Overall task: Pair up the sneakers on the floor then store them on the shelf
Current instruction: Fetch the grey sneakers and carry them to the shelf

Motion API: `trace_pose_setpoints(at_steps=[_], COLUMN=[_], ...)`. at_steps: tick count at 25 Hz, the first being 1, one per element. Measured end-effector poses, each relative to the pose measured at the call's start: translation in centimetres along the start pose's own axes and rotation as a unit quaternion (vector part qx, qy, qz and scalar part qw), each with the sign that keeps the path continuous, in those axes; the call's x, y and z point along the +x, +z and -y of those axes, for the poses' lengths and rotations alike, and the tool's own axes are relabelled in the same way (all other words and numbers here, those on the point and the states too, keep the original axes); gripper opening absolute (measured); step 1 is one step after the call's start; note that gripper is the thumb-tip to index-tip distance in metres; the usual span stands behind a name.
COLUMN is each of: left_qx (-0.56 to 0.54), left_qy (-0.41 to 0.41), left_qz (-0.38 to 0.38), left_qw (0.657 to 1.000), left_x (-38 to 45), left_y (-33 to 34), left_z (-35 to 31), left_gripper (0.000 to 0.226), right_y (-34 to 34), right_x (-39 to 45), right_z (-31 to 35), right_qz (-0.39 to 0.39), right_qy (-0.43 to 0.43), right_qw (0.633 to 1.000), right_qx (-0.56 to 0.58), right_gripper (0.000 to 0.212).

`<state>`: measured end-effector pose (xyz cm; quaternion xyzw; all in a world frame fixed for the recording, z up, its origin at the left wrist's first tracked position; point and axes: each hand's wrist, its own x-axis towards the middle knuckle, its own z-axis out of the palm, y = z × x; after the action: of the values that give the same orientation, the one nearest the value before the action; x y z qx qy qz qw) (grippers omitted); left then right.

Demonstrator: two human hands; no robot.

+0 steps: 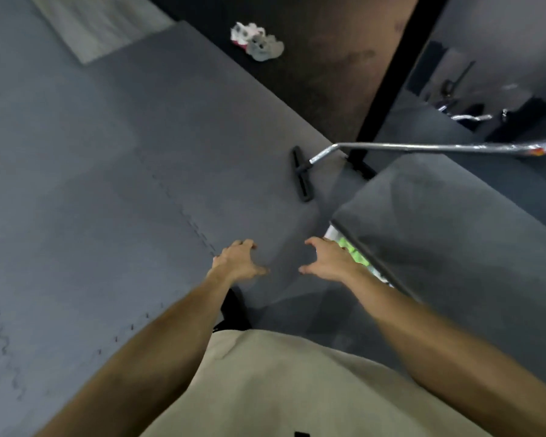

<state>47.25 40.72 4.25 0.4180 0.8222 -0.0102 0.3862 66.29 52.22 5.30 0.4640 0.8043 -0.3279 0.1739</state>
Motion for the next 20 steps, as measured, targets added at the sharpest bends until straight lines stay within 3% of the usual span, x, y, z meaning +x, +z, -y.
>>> trace_pose_setpoints(at_steps=[11,20], left_qx=[-0.082,-0.119], left_qy=[-0.062,-0.047], left_qz=[0.062,0.053], left_qw=[0.993,0.990], left_x=[10.4,26.0], left_y=[-14.2,-28.1], left_z=[18.0,20.3], left_gripper=[0.073,0.064], right_y=[-1.1,-7.1], right_x=[17.6,35.5], right_z=[19.1,26.6], right_qz=[0.096,0.088], right_qy=[-0.003,0.015], right_qw=[0.995,0.995], right_qx=[0.041,0.046], right_gripper=[0.062,0.064])
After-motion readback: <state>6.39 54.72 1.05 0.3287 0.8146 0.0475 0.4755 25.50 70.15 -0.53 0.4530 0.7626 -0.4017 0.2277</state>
